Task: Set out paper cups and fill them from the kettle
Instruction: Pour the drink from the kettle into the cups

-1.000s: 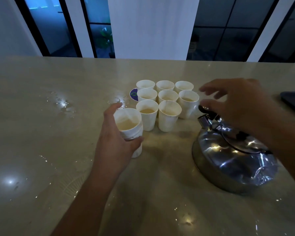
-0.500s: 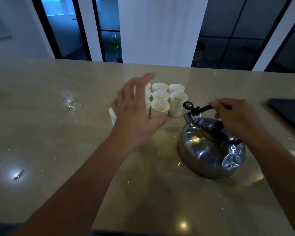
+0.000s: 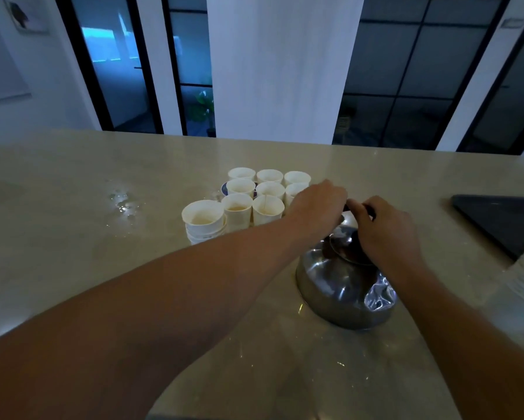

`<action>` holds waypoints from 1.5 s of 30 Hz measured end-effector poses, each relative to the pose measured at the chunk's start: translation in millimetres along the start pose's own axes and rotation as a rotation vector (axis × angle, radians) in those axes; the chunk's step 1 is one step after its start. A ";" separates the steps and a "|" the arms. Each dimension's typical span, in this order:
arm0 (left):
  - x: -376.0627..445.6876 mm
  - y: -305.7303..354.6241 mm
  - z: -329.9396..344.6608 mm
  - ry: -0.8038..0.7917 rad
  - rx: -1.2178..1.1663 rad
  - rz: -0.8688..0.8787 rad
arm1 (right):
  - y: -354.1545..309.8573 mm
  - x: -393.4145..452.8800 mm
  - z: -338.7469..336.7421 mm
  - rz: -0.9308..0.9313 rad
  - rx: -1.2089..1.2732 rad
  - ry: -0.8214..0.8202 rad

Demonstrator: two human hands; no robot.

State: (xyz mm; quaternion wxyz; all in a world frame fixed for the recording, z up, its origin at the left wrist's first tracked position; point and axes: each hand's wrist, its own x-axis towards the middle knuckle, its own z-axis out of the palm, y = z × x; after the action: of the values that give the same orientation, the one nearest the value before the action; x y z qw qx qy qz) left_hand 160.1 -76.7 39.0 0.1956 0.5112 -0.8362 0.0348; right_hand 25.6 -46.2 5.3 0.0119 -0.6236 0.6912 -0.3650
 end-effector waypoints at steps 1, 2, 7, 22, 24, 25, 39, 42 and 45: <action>1.4 -1.2 0.9 -0.015 -0.006 -0.008 | 0.3 -0.3 -0.3 0.007 -0.002 -0.003; 2.0 -1.7 1.1 -0.033 -0.019 -0.019 | 0.6 -0.2 -1.4 0.011 -0.005 -0.016; -0.1 -3.5 0.4 -0.047 -0.044 -0.035 | -4.9 0.1 -10.6 0.002 -0.055 -0.148; -13.0 -10.4 -31.9 -0.129 0.075 0.147 | -13.6 -7.3 -22.3 -0.157 -0.110 -0.185; -9.1 -12.6 -42.3 -0.116 0.079 0.162 | -20.0 -0.5 -28.0 -0.171 -0.117 -0.172; -6.2 -13.8 -47.6 -0.109 0.080 0.163 | -23.5 3.7 -31.1 -0.180 -0.121 -0.167; 26.6 -57.3 -75.3 -0.097 0.137 0.160 | -75.0 48.2 -38.0 -0.282 -0.208 -0.216; 28.5 -64.7 -73.6 -0.088 0.137 0.143 | -81.2 54.7 -34.5 -0.312 -0.243 -0.238; 28.9 -73.7 -69.6 -0.081 0.119 0.125 | -88.6 59.9 -30.0 -0.399 -0.380 -0.269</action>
State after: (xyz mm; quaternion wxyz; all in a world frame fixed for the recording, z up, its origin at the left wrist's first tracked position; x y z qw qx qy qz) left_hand 232.8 -118.1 103.1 0.1283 0.4695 -0.8703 0.0756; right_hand 73.8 -79.7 99.6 -0.0855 -0.7808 0.6032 -0.1386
